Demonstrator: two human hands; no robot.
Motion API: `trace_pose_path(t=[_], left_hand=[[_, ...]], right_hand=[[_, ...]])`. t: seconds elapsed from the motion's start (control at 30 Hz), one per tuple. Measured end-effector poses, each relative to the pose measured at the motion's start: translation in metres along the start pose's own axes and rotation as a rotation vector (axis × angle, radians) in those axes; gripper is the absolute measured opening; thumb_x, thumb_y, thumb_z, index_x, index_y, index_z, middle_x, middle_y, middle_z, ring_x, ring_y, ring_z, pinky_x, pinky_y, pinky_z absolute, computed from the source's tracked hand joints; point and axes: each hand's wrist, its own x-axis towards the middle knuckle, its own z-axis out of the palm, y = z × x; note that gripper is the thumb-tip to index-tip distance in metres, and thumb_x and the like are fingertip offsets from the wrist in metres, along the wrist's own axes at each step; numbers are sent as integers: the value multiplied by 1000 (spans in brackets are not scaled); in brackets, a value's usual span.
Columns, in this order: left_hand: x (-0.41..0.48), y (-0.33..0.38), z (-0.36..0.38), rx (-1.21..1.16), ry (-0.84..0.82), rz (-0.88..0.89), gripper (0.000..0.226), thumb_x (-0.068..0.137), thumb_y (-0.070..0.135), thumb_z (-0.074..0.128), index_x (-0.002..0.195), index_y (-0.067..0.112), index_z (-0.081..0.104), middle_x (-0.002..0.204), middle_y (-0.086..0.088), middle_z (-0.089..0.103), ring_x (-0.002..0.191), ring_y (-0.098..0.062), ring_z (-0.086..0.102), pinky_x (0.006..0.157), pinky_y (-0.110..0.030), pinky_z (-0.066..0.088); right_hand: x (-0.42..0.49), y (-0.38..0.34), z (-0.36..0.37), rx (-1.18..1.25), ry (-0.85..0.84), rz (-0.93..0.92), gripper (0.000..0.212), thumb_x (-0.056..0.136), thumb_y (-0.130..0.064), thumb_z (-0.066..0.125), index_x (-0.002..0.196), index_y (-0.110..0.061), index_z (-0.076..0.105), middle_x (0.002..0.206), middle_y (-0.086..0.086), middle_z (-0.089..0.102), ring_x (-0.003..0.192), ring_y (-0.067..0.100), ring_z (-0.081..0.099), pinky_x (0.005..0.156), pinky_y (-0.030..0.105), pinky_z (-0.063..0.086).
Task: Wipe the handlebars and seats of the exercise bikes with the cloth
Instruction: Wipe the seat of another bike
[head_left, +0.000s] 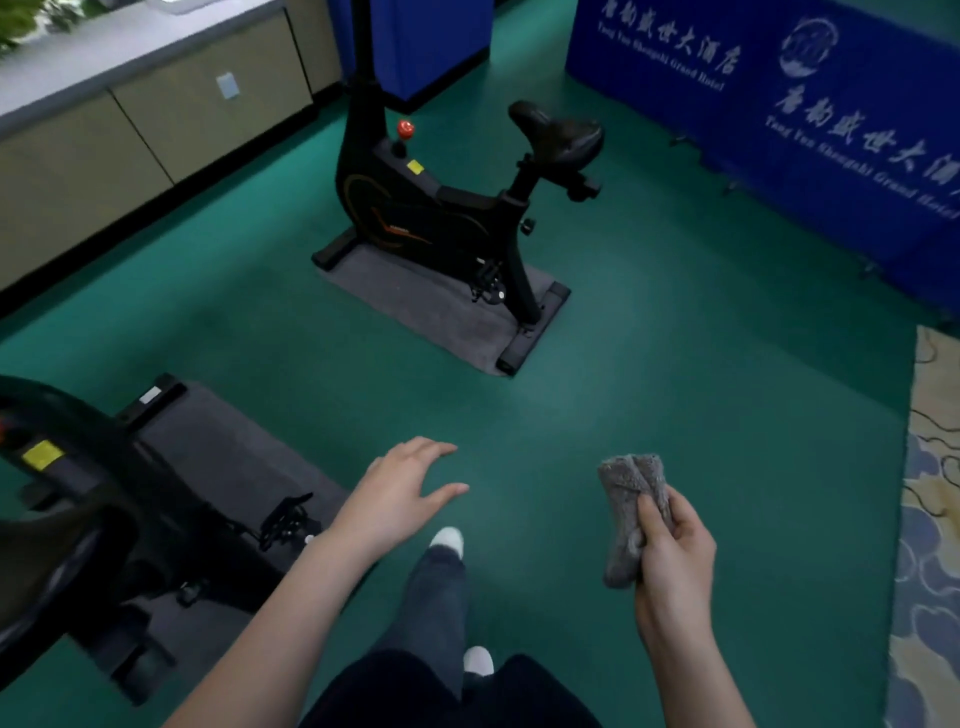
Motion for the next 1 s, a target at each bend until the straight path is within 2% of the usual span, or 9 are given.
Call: trace_pose_path(t=[0.2, 0.33, 0.6, 0.7, 0.87, 1.0], left_hand=[[80, -11, -1, 79, -94, -35, 61, 90, 54, 49, 142, 24, 38, 142, 6, 42, 133, -13, 36, 109, -32, 26], [146, -18, -17, 84, -129, -68, 63, 90, 54, 49, 144, 24, 35, 146, 3, 40, 135, -16, 34, 111, -35, 26], [262, -19, -59, 142, -205, -114, 65, 92, 54, 46, 146, 22, 31, 150, -2, 36, 139, -18, 30, 112, -37, 25], [289, -9, -65, 148, -223, -124, 64, 92, 54, 46, 145, 22, 32, 150, -1, 35, 139, -17, 30, 112, -38, 25], [334, 20, -60, 156, -242, -158, 63, 92, 54, 46, 145, 22, 32, 150, -2, 35, 139, -18, 30, 112, -39, 26], [375, 59, -46, 163, -256, -200, 63, 92, 53, 46, 145, 21, 33, 149, -3, 35, 138, -20, 32, 112, -39, 28]], right_hand=[[74, -16, 32, -38, 7, 27, 25, 95, -3, 50, 91, -21, 66, 88, -1, 68, 82, 13, 59, 80, 29, 45], [135, -39, 69, -103, -41, 3, 23, 95, -1, 49, 88, -16, 65, 85, 7, 61, 78, 17, 52, 74, 32, 40], [236, -73, 123, -137, -74, -1, 21, 94, -4, 51, 93, -18, 66, 78, -1, 62, 66, 9, 51, 55, 15, 42], [265, -80, 124, -147, -65, 27, 22, 94, -3, 52, 92, -20, 66, 82, 1, 64, 71, 12, 54, 58, 15, 43], [327, -94, 113, -144, -63, 39, 19, 93, -1, 52, 104, -11, 64, 97, 5, 67, 84, 14, 60, 78, 24, 46], [388, -107, 91, -145, -100, 42, 20, 94, -2, 52, 101, -14, 65, 90, 2, 68, 78, 13, 60, 73, 22, 47]])
